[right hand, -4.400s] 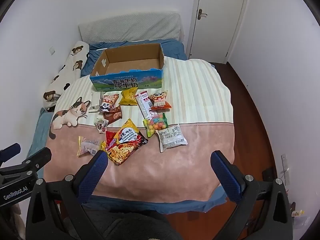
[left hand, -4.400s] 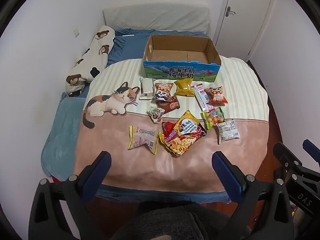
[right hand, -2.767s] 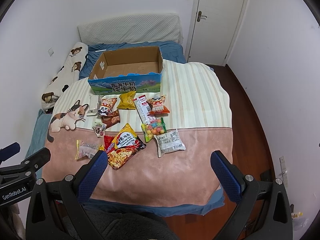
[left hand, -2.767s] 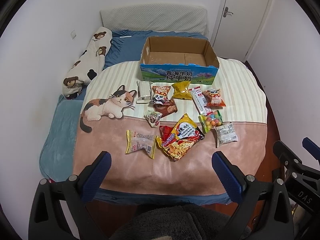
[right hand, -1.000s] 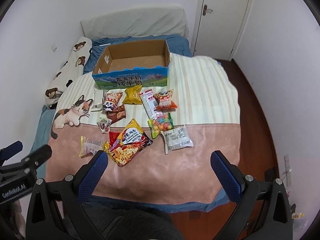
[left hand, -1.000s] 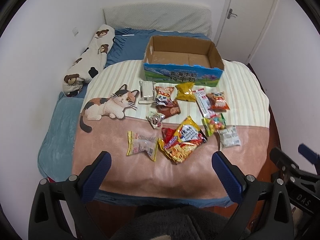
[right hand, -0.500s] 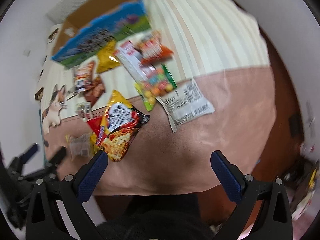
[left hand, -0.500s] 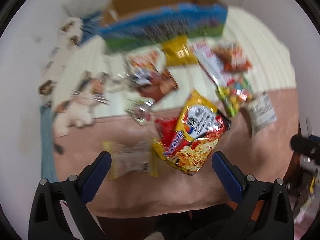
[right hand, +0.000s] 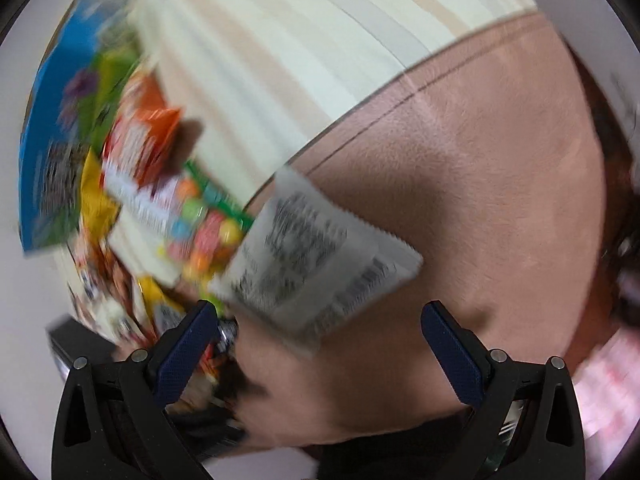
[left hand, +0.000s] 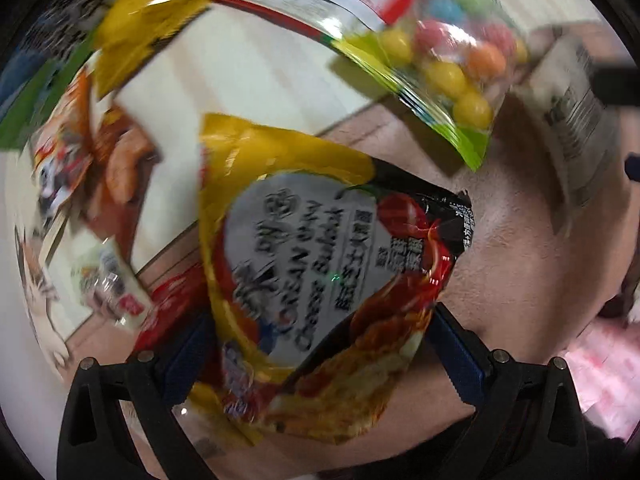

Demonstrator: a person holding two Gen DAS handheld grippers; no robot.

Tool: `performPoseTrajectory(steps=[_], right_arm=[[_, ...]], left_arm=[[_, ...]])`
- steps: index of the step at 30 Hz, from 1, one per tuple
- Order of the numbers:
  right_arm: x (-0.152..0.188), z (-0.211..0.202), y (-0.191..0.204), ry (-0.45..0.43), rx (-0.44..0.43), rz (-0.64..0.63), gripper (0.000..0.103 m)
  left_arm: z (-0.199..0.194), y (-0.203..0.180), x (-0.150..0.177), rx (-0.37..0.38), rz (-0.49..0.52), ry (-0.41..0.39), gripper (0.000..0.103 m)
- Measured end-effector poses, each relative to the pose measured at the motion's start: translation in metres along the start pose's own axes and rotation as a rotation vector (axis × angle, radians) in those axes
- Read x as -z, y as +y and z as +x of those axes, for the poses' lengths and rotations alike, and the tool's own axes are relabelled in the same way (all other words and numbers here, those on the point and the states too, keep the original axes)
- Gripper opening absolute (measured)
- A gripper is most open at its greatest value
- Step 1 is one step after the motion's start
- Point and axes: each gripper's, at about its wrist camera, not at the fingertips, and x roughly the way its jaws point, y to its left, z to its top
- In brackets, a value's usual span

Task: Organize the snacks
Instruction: 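Grasp the yellow Cheese Buldak pack with left tool while right tool grasps white packet, then carry both packets over the cardboard box and lower them inside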

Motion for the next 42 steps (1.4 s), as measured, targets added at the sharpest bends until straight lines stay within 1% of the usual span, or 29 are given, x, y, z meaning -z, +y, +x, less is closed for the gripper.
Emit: performPoseTrajectory(steps=[2, 5, 7, 8, 9, 11, 12, 14, 15, 16, 17, 18, 19, 20, 21, 22, 24, 26, 27, 29, 32, 34, 36, 37, 38, 39, 40, 41, 42], right_arm=[[-0.011, 0.014, -0.004, 0.025, -0.026, 0.061, 0.103], [-0.018, 0.026, -0.003, 0.038, -0.023, 0.121, 0.102], [-0.021, 0.027, 0.005, 0.021, 0.009, 0.115, 0.094], [-0.023, 0.027, 0.01, 0.018, 0.034, 0.089, 0.089], [-0.023, 0.027, 0.017, 0.015, 0.063, 0.057, 0.087], [-0.024, 0.027, 0.035, 0.004, 0.13, -0.073, 0.077], [-0.023, 0.027, 0.044, -0.003, 0.163, -0.146, 0.075], [-0.013, 0.029, 0.067, -0.034, 0.264, -0.372, 0.075], [-0.004, 0.032, 0.08, -0.052, 0.332, -0.517, 0.075], [0.005, 0.036, 0.089, -0.063, 0.392, -0.633, 0.075], [0.014, 0.041, 0.096, -0.071, 0.442, -0.748, 0.076], [0.021, 0.044, 0.1, -0.073, 0.472, -0.821, 0.078], [0.024, 0.047, 0.102, -0.075, 0.494, -0.86, 0.081], [0.025, 0.047, 0.102, -0.075, 0.491, -0.863, 0.086], [0.022, 0.043, 0.1, -0.071, 0.451, -0.835, 0.092], [0.019, 0.039, 0.096, -0.067, 0.418, -0.799, 0.092], [0.009, 0.028, 0.083, -0.054, 0.32, -0.671, 0.093], [-0.002, 0.017, 0.065, -0.052, 0.219, -0.544, 0.096], [-0.004, 0.015, 0.06, -0.053, 0.199, -0.511, 0.097], [-0.012, 0.016, 0.047, -0.048, 0.144, -0.431, 0.097], [-0.024, 0.025, 0.03, -0.048, 0.128, -0.345, 0.097], [-0.03, 0.028, 0.024, -0.064, 0.128, -0.316, 0.097], [-0.039, 0.028, 0.011, -0.082, 0.132, -0.317, 0.097], [-0.04, 0.03, 0.016, -0.097, 0.14, -0.33, 0.096], [-0.04, 0.031, 0.019, -0.112, 0.152, -0.345, 0.091], [-0.036, 0.03, 0.024, -0.122, 0.163, -0.357, 0.084], [-0.029, 0.029, 0.028, -0.133, 0.178, -0.372, 0.081], [-0.025, 0.029, 0.031, -0.144, 0.191, -0.391, 0.073], [-0.022, 0.029, 0.034, -0.155, 0.204, -0.407, 0.073]], left_arm=[[0.0, 0.005, -0.002, 0.018, -0.06, -0.009, 0.094], [-0.008, 0.028, -0.006, 0.067, -0.237, -0.019, 0.092], [-0.009, 0.045, -0.005, 0.112, -0.38, -0.014, 0.092], [-0.009, 0.052, -0.003, 0.133, -0.433, -0.007, 0.092], [-0.008, 0.059, -0.002, 0.157, -0.484, 0.001, 0.092], [-0.006, 0.064, -0.005, 0.178, -0.532, 0.006, 0.092], [-0.007, 0.066, -0.004, 0.188, -0.548, 0.006, 0.092], [-0.013, 0.066, -0.006, 0.2, -0.557, 0.008, 0.092], [-0.017, 0.071, -0.004, 0.205, -0.558, 0.01, 0.092], [-0.019, 0.071, -0.007, 0.208, -0.558, 0.011, 0.093], [-0.015, 0.072, 0.002, 0.213, -0.559, 0.009, 0.093], [-0.015, 0.073, -0.001, 0.214, -0.559, 0.011, 0.093], [-0.016, 0.076, -0.003, 0.213, -0.557, 0.015, 0.093], [-0.008, 0.075, -0.007, 0.212, -0.557, 0.015, 0.093], [-0.008, 0.075, -0.009, 0.211, -0.556, 0.017, 0.093], [-0.007, 0.077, -0.008, 0.208, -0.557, 0.017, 0.093], [-0.005, 0.07, -0.004, 0.207, -0.567, 0.017, 0.093], [-0.005, 0.072, 0.002, 0.233, -0.587, 0.036, 0.093], [-0.003, 0.073, 0.003, 0.244, -0.593, 0.051, 0.093], [0.0, 0.073, 0.005, 0.238, -0.582, 0.067, 0.093], [0.0, 0.071, 0.0, 0.186, -0.535, 0.06, 0.093], [-0.001, 0.07, -0.006, 0.171, -0.521, 0.058, 0.093], [0.003, 0.068, -0.009, 0.169, -0.506, 0.061, 0.093], [0.006, 0.068, -0.011, 0.174, -0.508, 0.06, 0.093], [0.008, 0.068, -0.013, 0.178, -0.513, 0.057, 0.093], [0.006, 0.067, -0.014, 0.179, -0.523, 0.051, 0.092], [0.005, 0.07, -0.011, 0.174, -0.536, 0.042, 0.092], [0.003, 0.072, -0.006, 0.164, -0.545, 0.035, 0.091], [0.002, 0.073, -0.006, 0.157, -0.554, 0.026, 0.09]])
